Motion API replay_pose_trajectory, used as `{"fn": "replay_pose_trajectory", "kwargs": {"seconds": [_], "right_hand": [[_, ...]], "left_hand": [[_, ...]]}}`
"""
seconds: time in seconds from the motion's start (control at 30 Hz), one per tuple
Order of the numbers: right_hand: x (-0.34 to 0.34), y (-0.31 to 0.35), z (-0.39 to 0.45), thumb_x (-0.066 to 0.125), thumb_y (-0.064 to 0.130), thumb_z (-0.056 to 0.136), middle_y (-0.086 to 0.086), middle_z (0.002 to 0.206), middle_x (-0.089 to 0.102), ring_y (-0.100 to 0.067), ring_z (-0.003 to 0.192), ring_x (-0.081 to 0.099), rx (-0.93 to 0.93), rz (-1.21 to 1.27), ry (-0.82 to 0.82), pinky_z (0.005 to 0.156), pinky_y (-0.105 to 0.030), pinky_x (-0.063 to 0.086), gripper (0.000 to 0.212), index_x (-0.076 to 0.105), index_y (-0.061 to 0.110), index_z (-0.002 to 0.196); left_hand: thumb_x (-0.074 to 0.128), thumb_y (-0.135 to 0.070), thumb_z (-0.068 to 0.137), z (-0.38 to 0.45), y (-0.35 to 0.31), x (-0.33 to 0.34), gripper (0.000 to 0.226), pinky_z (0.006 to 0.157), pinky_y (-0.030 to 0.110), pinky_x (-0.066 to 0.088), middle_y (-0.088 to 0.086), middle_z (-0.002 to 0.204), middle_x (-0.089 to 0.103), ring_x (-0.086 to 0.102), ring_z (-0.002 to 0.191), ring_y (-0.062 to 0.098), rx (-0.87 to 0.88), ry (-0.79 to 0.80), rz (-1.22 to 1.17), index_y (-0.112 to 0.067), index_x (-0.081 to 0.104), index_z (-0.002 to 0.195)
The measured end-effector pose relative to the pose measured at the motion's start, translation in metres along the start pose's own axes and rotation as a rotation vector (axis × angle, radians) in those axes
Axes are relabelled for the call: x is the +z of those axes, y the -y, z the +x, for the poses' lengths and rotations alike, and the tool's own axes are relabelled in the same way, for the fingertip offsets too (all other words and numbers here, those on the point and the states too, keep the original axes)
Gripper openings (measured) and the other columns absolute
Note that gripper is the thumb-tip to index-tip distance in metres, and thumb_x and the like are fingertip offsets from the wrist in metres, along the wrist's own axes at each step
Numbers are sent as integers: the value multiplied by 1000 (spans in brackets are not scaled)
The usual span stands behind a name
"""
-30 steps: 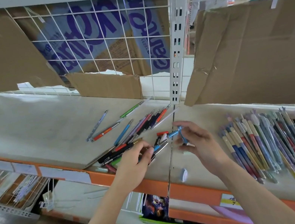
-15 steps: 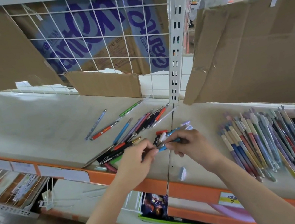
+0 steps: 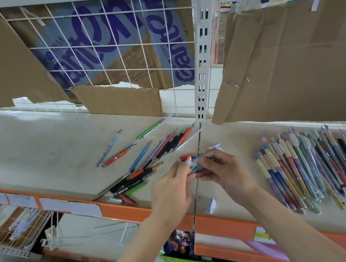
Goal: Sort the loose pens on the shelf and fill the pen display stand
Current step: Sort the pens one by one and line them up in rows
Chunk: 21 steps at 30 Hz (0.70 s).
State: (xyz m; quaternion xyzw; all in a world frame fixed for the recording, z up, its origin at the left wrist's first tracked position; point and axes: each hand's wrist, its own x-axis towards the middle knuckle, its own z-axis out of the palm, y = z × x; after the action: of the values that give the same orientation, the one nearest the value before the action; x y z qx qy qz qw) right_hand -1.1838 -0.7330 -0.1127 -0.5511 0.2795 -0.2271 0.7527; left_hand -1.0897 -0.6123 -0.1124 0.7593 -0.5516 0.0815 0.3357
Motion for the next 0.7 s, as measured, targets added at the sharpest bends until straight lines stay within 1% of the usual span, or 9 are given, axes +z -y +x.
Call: {"fn": "replay_pose_trajectory", "kwargs": {"seconds": [0.1, 0.2, 0.27, 0.4, 0.47, 0.53, 0.6, 0.63, 0.7], "right_hand": [[-1, -2, -2, 62, 6, 87, -8, 64, 66, -14, 53, 60, -9, -8, -96, 52, -21, 48, 7, 57, 2, 88], [1, -3, -3, 63, 7, 87, -6, 64, 67, -12, 53, 60, -24, 3, -162, 52, -23, 47, 10, 56, 1, 89], [2, -3, -3, 62, 6, 88, -3, 64, 67, -11, 53, 58, -66, -5, -174, 53, -23, 47, 6, 57, 3, 90], [-5, 5, -1, 62, 5, 88, -2, 60, 63, -10, 48, 53, -151, -121, -172, 48, -20, 45, 14, 56, 9, 101], [-13, 10, 3, 65, 9, 86, 2, 54, 60, -6, 43, 48, -208, -238, -211, 45, -16, 40, 22, 52, 20, 99], [-26, 14, 7, 69, 16, 84, 2, 53, 58, -5, 42, 45, -289, -459, -309, 45, -11, 35, 25, 47, 24, 95], [-43, 16, 8, 68, 21, 85, 0, 56, 54, -10, 48, 48, -342, -728, -357, 48, -11, 36, 26, 46, 20, 99], [-53, 16, 8, 65, 20, 87, -2, 59, 54, -15, 54, 52, -325, -835, -339, 51, -11, 37, 25, 48, 17, 104], [-68, 13, 10, 60, 18, 90, -9, 68, 58, -26, 68, 57, -217, -998, -267, 59, -19, 38, 28, 49, 12, 115]], "left_hand": [[70, -5, 78, 1, 1, 4, 12, 46, 16, 29, 1, 74, 61, 54, 49, 19, 15, 15, -34, -6, 59, 80], [60, -8, 88, 1, 1, 13, 14, 53, 23, 34, -7, 75, 54, 52, 58, 15, -145, 35, -235, -16, 52, 80], [53, -6, 91, 0, -1, 20, 24, 58, 21, 35, -11, 74, 53, 49, 64, 7, -233, 61, -367, -26, 46, 81], [50, -4, 92, 3, -2, 24, 8, 63, 20, 39, 0, 85, 61, 52, 70, 5, -246, 152, -438, -10, 56, 92], [54, -6, 91, 6, -1, 23, 12, 67, 14, 43, -2, 92, 61, 55, 77, 2, -191, 202, -442, -11, 60, 99], [57, -8, 90, 9, 5, 20, 16, 73, 9, 43, -4, 98, 61, 57, 84, 1, -177, 207, -428, -13, 62, 104], [56, -7, 91, 12, 18, 16, 18, 73, 7, 42, -3, 100, 62, 57, 84, 2, -219, 177, -379, -13, 63, 106], [56, -7, 91, 13, 26, 14, 18, 73, 7, 41, -3, 100, 63, 57, 83, 3, -250, 172, -336, -12, 63, 107], [55, -7, 91, 14, 41, 11, 19, 72, 10, 42, -1, 101, 63, 57, 84, 7, -320, 190, -247, -11, 62, 108]]}}
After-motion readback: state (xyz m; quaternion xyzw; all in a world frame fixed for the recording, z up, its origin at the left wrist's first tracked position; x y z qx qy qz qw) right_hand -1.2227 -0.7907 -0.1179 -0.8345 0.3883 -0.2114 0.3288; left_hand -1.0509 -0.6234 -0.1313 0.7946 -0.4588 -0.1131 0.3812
